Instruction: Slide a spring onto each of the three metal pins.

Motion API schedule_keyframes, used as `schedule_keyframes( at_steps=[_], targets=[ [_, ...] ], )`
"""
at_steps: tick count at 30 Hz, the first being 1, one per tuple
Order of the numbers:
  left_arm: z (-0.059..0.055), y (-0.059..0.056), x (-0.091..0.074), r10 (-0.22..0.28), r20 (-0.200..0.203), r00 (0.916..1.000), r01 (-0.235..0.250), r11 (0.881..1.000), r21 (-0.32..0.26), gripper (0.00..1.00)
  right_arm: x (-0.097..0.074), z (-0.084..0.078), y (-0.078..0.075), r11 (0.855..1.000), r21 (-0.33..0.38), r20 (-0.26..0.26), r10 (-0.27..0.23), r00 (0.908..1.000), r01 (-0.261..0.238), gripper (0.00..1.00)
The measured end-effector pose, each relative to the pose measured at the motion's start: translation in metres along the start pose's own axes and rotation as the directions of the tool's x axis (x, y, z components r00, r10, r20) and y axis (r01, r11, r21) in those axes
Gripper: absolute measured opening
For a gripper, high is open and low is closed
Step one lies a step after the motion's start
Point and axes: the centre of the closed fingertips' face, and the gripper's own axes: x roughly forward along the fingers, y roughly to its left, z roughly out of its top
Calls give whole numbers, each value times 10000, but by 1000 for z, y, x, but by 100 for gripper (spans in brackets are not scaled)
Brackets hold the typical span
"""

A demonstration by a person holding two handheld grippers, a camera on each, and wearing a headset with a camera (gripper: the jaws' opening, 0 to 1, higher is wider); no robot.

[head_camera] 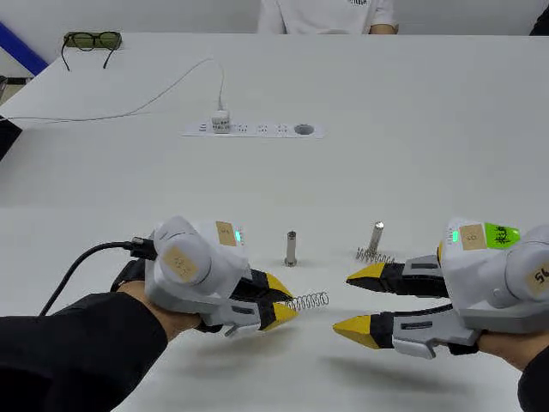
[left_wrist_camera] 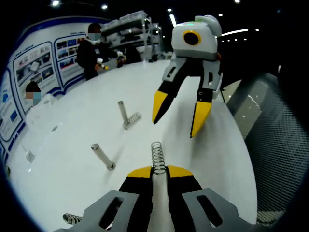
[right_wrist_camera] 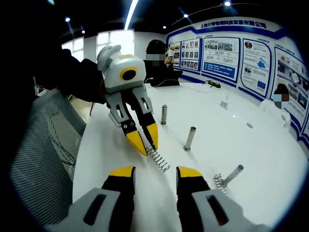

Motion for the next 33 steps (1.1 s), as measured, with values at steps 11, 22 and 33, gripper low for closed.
schedule_keyframes(
  at_steps=[11, 22, 33],
  targets=[
    [13, -22, 3, -609, -195, 9980, 624, 9941, 892, 10, 4, -11, 8, 9952, -945, -752, 171, 9970, -241, 27],
    [26, -28, -1, -935, 209, 9954, 920, 9937, 644, 10, 4, -16, 11, 9895, -1379, -1067, 294, 9939, -441, 16],
    [44, -28, -6, -1034, 961, 9900, 1034, 9946, 51, 9, 3, -16, 10, 9901, -1352, -1071, 240, 9940, -385, 14]
  ],
)
